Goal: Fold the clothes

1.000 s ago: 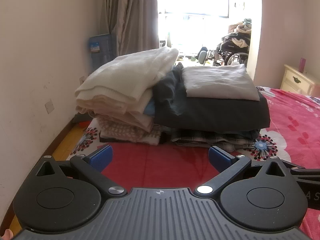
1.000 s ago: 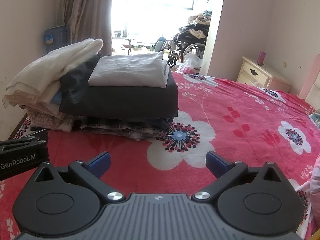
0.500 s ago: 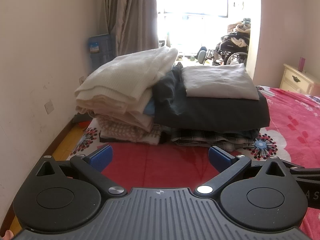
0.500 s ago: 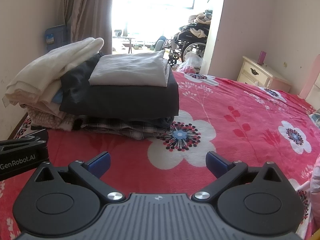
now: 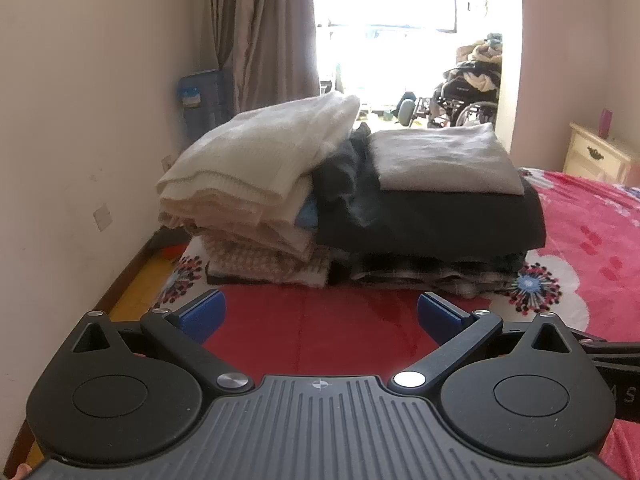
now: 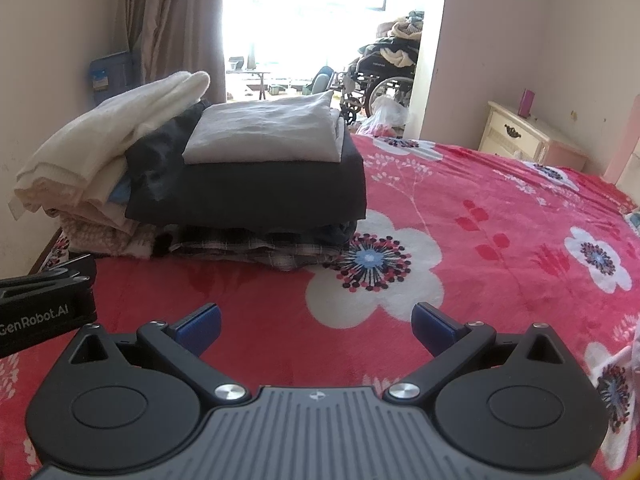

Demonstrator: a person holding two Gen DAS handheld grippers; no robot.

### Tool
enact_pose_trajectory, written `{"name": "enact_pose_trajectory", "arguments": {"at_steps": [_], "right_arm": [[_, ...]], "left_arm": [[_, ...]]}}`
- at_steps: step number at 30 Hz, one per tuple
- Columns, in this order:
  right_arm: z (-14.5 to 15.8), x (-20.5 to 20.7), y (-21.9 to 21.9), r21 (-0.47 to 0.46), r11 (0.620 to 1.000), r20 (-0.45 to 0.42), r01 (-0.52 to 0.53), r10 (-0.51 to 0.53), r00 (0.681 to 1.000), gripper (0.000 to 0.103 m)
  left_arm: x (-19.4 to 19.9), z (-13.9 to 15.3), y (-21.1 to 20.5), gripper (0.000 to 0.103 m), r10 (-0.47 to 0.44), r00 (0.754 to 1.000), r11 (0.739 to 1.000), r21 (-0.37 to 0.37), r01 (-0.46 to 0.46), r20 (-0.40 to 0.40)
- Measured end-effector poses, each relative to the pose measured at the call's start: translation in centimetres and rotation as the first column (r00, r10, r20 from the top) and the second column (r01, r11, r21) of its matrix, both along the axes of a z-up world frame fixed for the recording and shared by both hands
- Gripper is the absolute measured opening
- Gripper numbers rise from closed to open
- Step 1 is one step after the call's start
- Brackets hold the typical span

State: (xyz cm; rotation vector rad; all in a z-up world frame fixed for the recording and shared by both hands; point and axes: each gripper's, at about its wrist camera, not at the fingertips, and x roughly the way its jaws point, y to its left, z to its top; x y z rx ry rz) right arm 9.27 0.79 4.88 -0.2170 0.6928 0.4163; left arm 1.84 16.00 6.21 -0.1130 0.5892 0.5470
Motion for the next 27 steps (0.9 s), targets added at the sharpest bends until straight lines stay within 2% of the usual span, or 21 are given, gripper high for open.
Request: {"name": "enact_pose_trajectory", "arguments": {"at_steps": [27], "right_arm": [[-0.5, -2.1, -1.4, -0.023, 0.998, -0.007, -0.051, 0.05, 0.999, 0.103]], "left_arm": [[-2.5, -0.6, -1.1, 0.103, -0.015, 0.999, 1.0, -0.001, 0.015, -0.043]]}}
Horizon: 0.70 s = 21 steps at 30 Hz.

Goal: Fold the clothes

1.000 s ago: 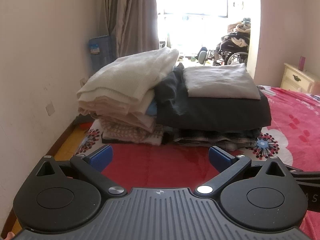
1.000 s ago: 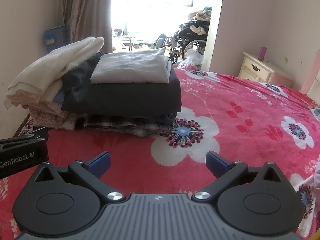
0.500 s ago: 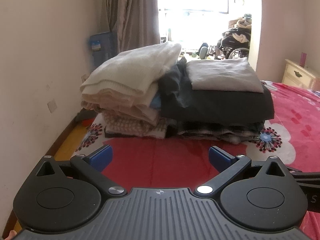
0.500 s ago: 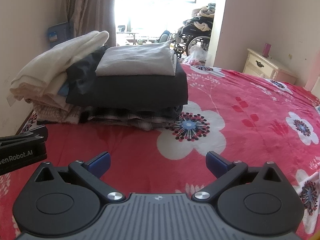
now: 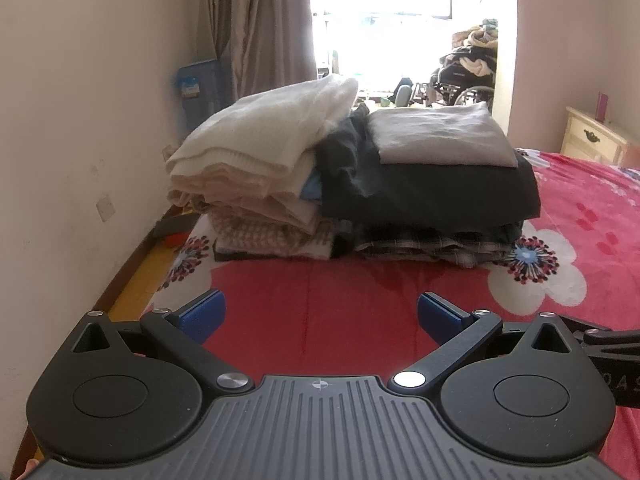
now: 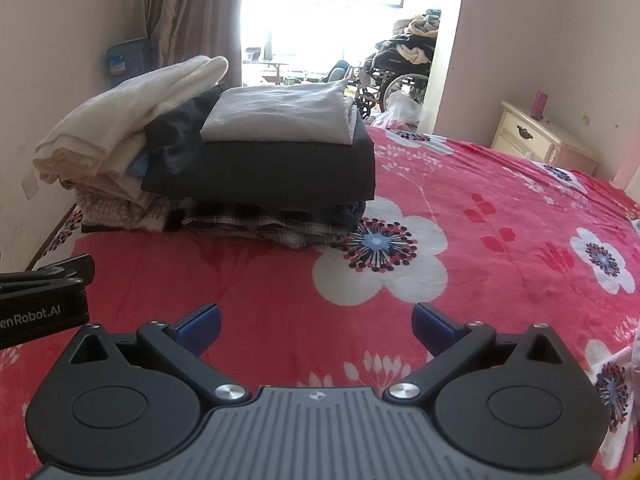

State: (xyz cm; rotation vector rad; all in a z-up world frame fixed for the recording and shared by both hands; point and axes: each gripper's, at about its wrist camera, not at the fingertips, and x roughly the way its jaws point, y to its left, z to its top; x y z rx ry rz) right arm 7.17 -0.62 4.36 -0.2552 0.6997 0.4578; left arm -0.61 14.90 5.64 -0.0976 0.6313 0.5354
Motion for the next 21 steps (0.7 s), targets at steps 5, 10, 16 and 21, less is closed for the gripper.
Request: {"name": "enact_pose_trajectory", "arguments": {"at_steps": [5, 10, 16, 21], "right_arm": [[0.3, -0.2, -0.7, 0.006, 1.0, 0.005, 0.006, -0.006, 1.0, 0.103], [0.6, -0.2, -1.1, 0.012, 1.0, 0.007, 0.007, -0.008, 1.0, 0.103], [0.7, -0.2, -1.1, 0.014, 1.0, 0.008, 0.005, -0.005, 1.0, 0.103], [0.7, -0.2, -1.0, 0.012, 1.0, 0.008, 0.002, -0.002, 1.0, 0.103]], "left_arm": [[-0.1, 0.2, -0.7, 0.103, -0.016, 1.0, 1.0, 0.01, 0.016, -0.001], [-0.1, 0.5, -1.1, 0.103, -0.019, 1.0, 1.0, 0.015, 0.019, 0.008], [0.1, 0.5, -1.3, 0.103, -0.02, 1.0, 1.0, 0.017, 0.02, 0.006], [0.1, 0.4, -1.3, 0.103, -0.016, 1.0, 1.0, 0.016, 0.016, 0.007]]}}
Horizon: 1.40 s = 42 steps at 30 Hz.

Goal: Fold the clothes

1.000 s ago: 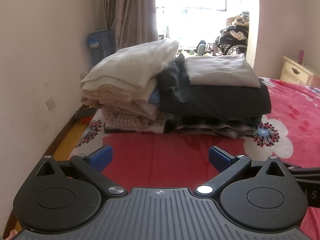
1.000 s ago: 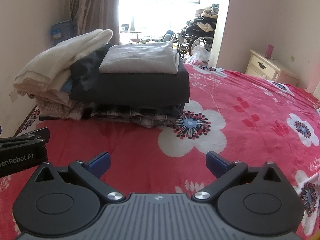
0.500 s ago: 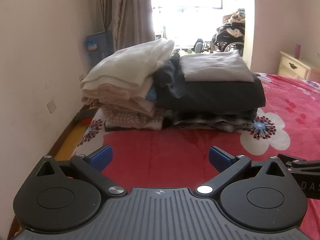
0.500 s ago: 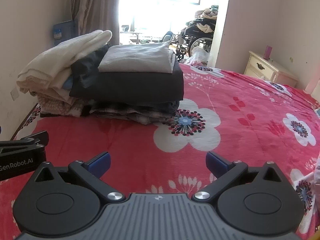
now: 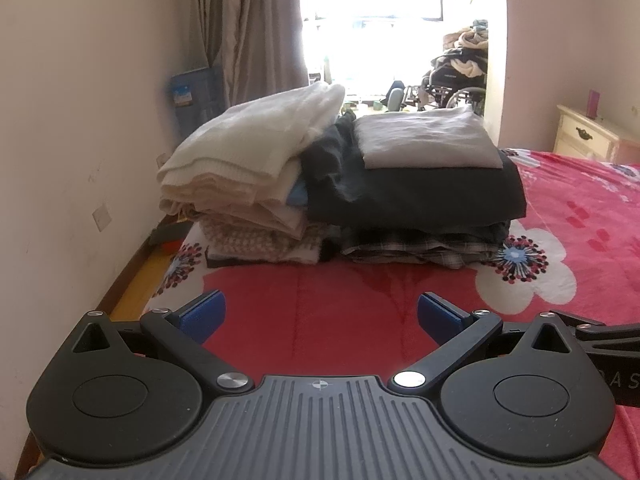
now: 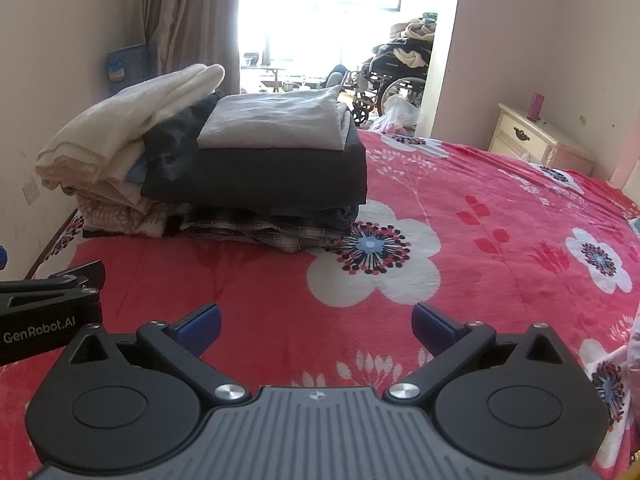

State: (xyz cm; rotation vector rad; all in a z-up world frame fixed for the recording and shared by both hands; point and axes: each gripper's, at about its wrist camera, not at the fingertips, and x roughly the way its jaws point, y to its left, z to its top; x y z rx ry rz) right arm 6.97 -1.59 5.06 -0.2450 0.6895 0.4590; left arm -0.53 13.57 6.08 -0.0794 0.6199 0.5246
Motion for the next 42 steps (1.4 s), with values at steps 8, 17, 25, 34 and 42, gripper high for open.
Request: {"name": "enact_pose_trajectory", "arguments": {"at_steps": [8, 17, 25, 34, 42], "right_arm": [[0.07, 0.05, 0.18, -0.001, 1.0, 0.002, 0.002, -0.002, 1.0, 0.103], [0.06, 0.14, 0.41, -0.001, 1.0, 0.0, 0.002, -0.002, 1.0, 0.103], [-0.07, 0.08, 0.53, -0.001, 1.0, -0.001, 0.003, -0.003, 1.0, 0.103], [-0.08, 0.03, 0.64, -0.002, 1.0, -0.001, 0.002, -0.002, 1.0, 0.103], [-0.12, 0.04, 0.78, -0.004, 1.0, -0.001, 0.001, -0.001, 1.0, 0.103]], "left_arm": [[0.01, 0.04, 0.23, 0.103, 0.002, 1.0, 1.0, 0.001, -0.002, 0.001], [0.06, 0.12, 0.41, 0.103, 0.008, 1.0, 1.0, 0.004, -0.008, 0.006], [0.05, 0.12, 0.47, 0.103, 0.01, 1.0, 1.0, 0.005, -0.01, 0.003], [0.01, 0.1, 0.5, 0.103, 0.015, 1.0, 1.0, 0.011, -0.015, 0.003], [0.01, 0.11, 0.58, 0.103, 0.019, 1.0, 1.0, 0.011, -0.019, 0.003]]}}
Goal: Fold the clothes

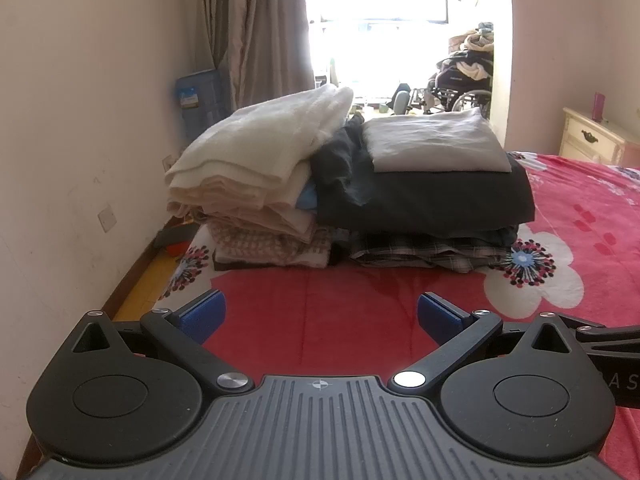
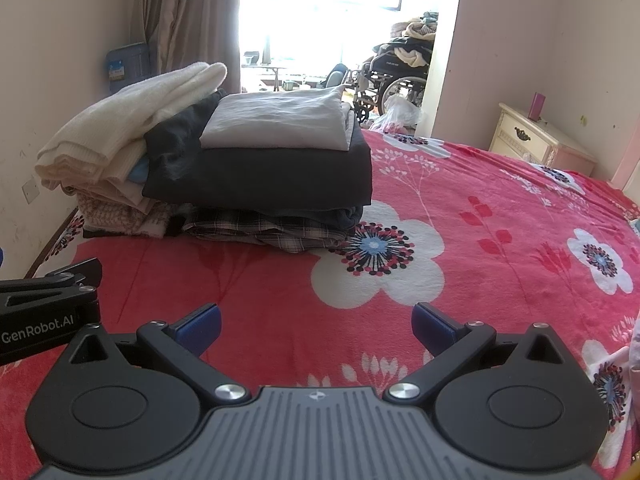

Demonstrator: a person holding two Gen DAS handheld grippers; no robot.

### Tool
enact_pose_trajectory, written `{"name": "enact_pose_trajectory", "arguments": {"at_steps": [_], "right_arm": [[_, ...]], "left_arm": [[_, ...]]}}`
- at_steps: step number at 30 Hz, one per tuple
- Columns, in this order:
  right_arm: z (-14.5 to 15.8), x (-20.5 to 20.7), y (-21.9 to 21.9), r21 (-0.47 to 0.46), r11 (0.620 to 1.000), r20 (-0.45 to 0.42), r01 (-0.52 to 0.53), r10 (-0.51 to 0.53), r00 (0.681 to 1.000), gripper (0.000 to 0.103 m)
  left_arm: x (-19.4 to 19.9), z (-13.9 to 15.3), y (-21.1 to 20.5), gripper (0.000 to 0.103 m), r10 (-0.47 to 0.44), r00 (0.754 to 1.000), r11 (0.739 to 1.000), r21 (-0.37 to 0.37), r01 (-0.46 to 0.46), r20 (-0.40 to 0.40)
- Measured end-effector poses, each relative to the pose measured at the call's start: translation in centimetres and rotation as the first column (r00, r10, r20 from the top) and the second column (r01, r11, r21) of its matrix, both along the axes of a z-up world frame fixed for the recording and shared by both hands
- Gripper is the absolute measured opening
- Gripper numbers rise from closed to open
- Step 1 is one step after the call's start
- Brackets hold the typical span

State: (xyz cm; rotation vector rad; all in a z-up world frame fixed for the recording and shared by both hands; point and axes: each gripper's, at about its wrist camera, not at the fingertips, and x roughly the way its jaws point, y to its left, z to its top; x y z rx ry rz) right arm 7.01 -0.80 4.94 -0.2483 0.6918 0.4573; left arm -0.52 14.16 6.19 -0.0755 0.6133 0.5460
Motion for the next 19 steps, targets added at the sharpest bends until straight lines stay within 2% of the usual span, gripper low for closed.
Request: {"name": "enact_pose_trajectory", "arguments": {"at_steps": [19], "right_arm": [[0.02, 0.0, 0.16, -0.007, 1.0, 0.002, -0.001, 0.001, 1.0, 0.103]], "left_arm": [[-0.12, 0.07, 0.07, 0.103, 0.004, 1.0, 1.0, 0.005, -0.004, 0.004]]}}
